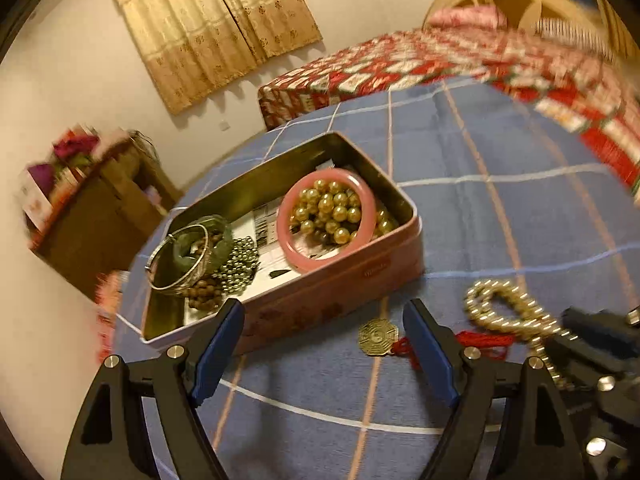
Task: Organize jewelry
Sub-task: 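Grasp the pearl necklace with the right gripper and lift it, then grasp the red tassel with gold coin with the left gripper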
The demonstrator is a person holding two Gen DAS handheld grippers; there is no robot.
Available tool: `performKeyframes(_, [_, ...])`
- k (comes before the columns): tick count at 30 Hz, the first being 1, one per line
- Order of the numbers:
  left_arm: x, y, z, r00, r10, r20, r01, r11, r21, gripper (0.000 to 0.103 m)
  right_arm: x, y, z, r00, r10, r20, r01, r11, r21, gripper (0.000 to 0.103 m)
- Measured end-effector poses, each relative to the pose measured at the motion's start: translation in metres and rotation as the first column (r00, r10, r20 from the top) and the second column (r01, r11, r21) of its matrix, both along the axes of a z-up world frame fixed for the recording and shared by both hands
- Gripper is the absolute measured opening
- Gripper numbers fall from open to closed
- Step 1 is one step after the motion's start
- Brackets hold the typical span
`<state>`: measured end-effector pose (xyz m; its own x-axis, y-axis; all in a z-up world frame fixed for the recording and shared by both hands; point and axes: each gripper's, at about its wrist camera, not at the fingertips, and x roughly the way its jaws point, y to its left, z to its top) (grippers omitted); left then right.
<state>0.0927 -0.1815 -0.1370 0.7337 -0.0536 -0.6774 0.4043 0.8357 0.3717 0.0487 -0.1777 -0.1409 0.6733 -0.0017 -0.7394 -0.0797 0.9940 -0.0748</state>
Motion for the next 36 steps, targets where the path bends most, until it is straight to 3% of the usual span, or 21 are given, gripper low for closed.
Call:
performKeyframes(4, [-0.002,-0.002,-0.01,1.0,0.002,0.003,-0.003,0.996,0.094,0.082,0.0,-0.004,-0.001,1.0,-0.007,0.0,0.007,1.0,-0.003,0.016])
performKeyframes(6, [-0.003,0.005,-0.01,1.0,0.007,0.009,-0.008,0.995,0.103,0.083,0.0,-0.008,-0.001,1.0,-0.012,0.0,0.012,1.0,0.003,0.017])
performKeyframes(17, [0.002,0.072,-0.008,0.989,0.149,-0.012,-0.148,0.987,0.055,0.086,0.002,-0.025,-0.001,0.999,-0.053,-0.008,0.053,0.999,0.003,0.017])
performKeyframes(22, [-0.005,0.099,0.013,0.985,0.17,-0.024,-0.172,0.979,-0.109,0.086,0.001,-0.023,0.0,0.999,-0.044,0.004,0.044,0.999,0.016,0.018])
performKeyframes(25, [-0.01,0.098,0.026,0.987,0.158,-0.013,-0.158,0.975,-0.153,0.086,-0.001,-0.017,0.004,1.0,-0.026,0.015,0.025,1.0,0.013,0.018])
performKeyframes(26, [-0.013,0.096,0.028,0.991,0.13,-0.022,-0.132,0.975,-0.181,0.086,-0.002,-0.017,0.005,0.999,-0.025,0.022,0.024,1.0,0.018,0.021])
performKeyframes(29, [-0.012,0.08,0.024,0.995,0.093,-0.035,-0.097,0.984,-0.151,0.086,-0.001,-0.017,0.007,0.998,-0.037,0.043,0.035,0.999,0.028,0.053])
performKeyframes(35, [0.0,0.06,-0.005,0.99,0.051,-0.133,-0.064,0.993,-0.096,0.085,0.012,-0.023,0.001,0.998,-0.055,0.021,0.053,0.997,0.063,0.055])
performKeyframes(36, [0.001,0.061,-0.007,0.988,0.056,-0.147,-0.07,0.993,-0.094,0.082,0.014,-0.023,0.0,0.998,-0.054,0.015,0.053,0.996,0.066,0.054])
